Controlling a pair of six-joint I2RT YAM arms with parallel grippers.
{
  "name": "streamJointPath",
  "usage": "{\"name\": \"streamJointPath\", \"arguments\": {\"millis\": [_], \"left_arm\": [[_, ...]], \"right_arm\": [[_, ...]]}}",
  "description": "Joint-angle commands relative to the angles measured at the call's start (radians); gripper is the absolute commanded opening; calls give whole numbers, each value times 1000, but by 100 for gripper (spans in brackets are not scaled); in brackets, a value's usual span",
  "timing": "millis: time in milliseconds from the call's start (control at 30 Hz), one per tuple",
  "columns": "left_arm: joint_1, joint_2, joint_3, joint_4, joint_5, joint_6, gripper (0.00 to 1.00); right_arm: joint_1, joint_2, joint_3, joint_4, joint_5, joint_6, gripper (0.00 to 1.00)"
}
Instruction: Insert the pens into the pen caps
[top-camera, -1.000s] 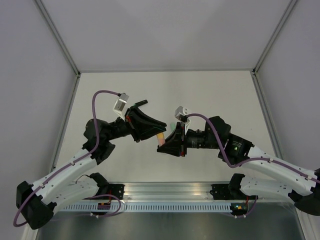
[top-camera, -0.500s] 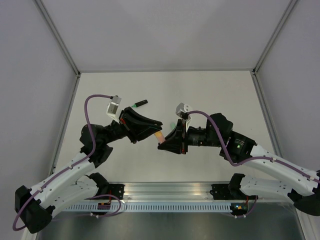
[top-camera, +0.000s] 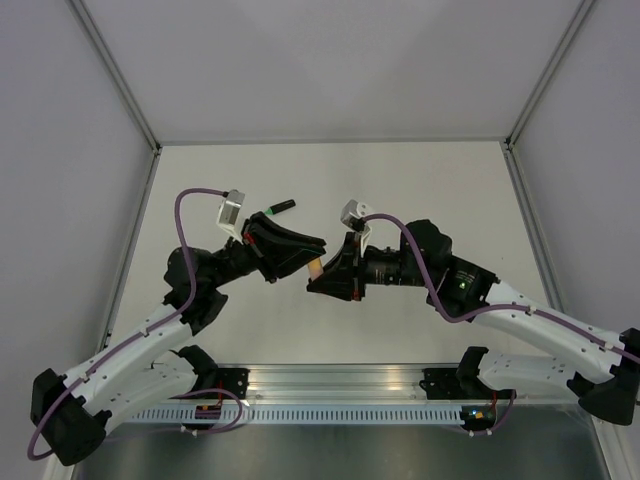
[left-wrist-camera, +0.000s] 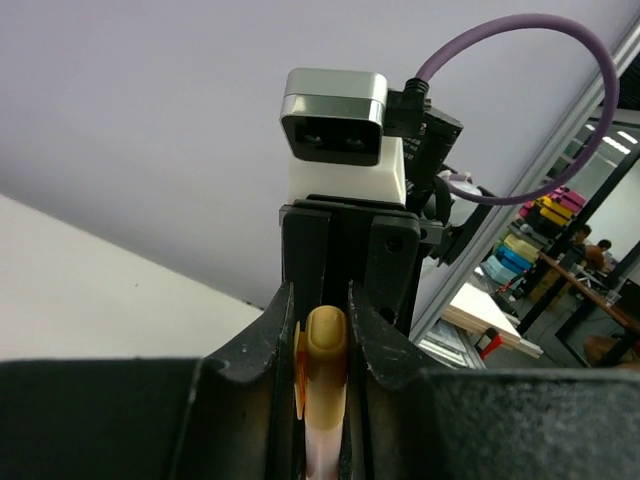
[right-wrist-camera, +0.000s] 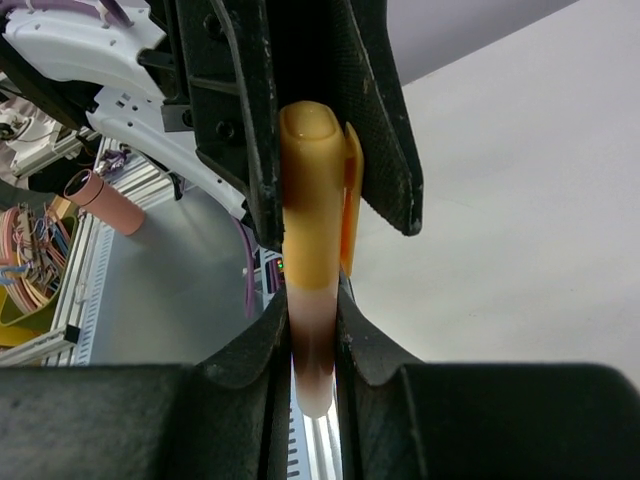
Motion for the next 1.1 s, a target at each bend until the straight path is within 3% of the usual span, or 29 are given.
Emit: {"name": "streamJointPath", "arguments": {"millis": [0,33,100,133,233,300,333,367,467,633,667,733,867,1067], "left_arm": [[-36,-22,90,-368,111,50,12],[-35,-34,136,-496,65,100,24],[-36,-40,282,-642,-98,154,29],[-36,-40,330,-757,-163,190,41],[-35,-31,478,-880,-338,248,67],[-36,-11,567,-932,-409,276,77],[-36,-3,593,-958,-427,305,93],[-36,4,613,-1007,-453,317,99],[-35,17,618,-1066,-505,356,100],[-36,-83,316,-976,-786,418,100],[-35,-95,243,-968,-894,422,100],[-36,-138,182,-950,-962,380,100],[-36,-226,3,-858,-996,342,100],[-36,-327,-108,-810,-986,297,100]], "right_arm": [[-55,-24,100,334,132,-51,0],[-55,-31,80,293,124,-68,0],[-55,-36,16,248,129,-111,0],[-57,-47,-9,223,127,-120,0],[-61,-59,-93,174,152,-145,0],[-66,-59,-145,162,161,-143,0],[-74,-48,-156,153,163,-140,0],[-78,-38,-165,149,173,-133,0],[-87,31,-189,149,239,-57,0],[-87,270,-134,122,403,142,0],[-86,306,-100,111,426,195,0],[-87,408,-74,78,506,242,0],[-87,565,-20,62,555,317,0],[-87,751,78,-62,669,414,0]]}}
